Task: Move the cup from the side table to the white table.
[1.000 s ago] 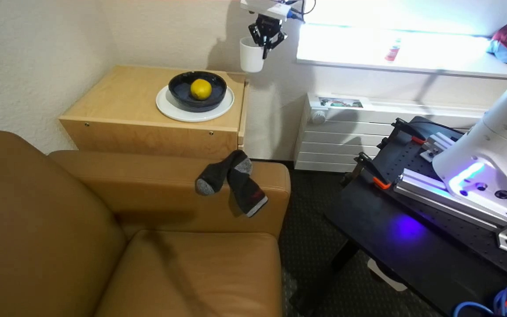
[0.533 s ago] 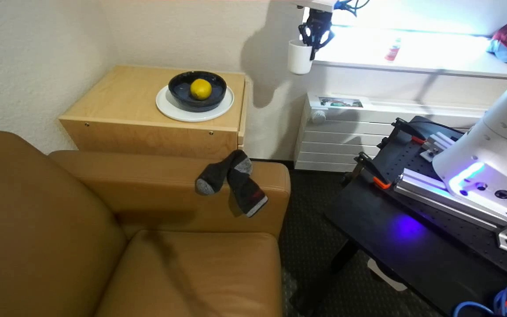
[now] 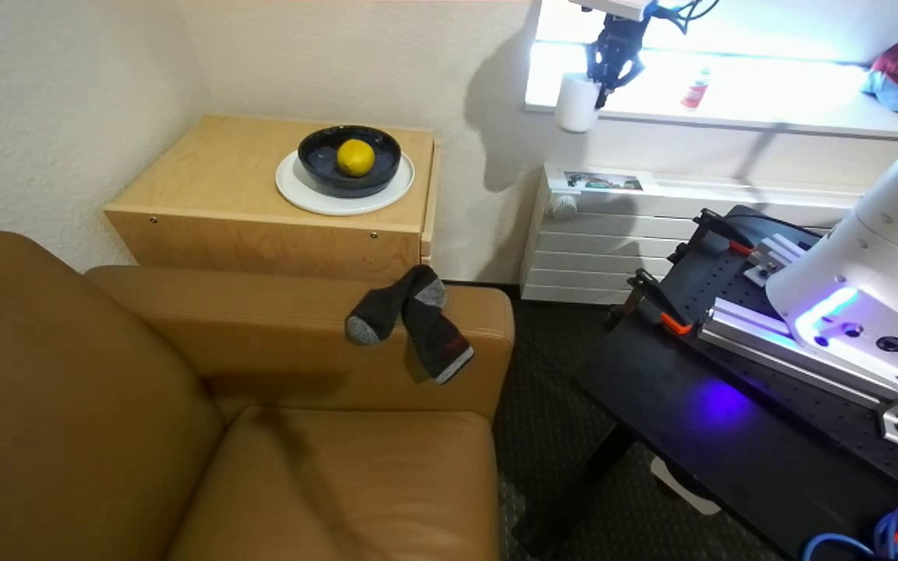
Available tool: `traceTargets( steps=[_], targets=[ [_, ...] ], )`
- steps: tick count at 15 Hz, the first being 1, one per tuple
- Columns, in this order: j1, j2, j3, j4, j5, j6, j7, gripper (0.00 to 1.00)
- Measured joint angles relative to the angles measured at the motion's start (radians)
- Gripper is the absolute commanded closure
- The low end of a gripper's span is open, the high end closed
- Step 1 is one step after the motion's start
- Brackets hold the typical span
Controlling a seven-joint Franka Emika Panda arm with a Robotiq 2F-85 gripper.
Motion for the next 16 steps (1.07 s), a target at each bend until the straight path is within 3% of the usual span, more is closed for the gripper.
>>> traceTargets(
  steps=[3,7,8,10,13,16],
  targets=[
    [-0.047,0.07,-0.024,0.052,0.002,0.02,0.068,0.99],
    [-0.185,0.177,-0.1,0.184,0.072,0.018,0.064,0.99],
    [-0.219,0.2,-0.113,0.23,0.103,0.002,0.063,0.95],
    [-0.269,0.232,-0.124,0.331,0.152,-0.059,0.067,0.99],
    [-0.276,0.246,-0.125,0.373,0.146,-0.074,0.075,0.99],
    [-0.248,0.304,-0.12,0.391,0.144,-0.01,0.18,0.99]
  ],
)
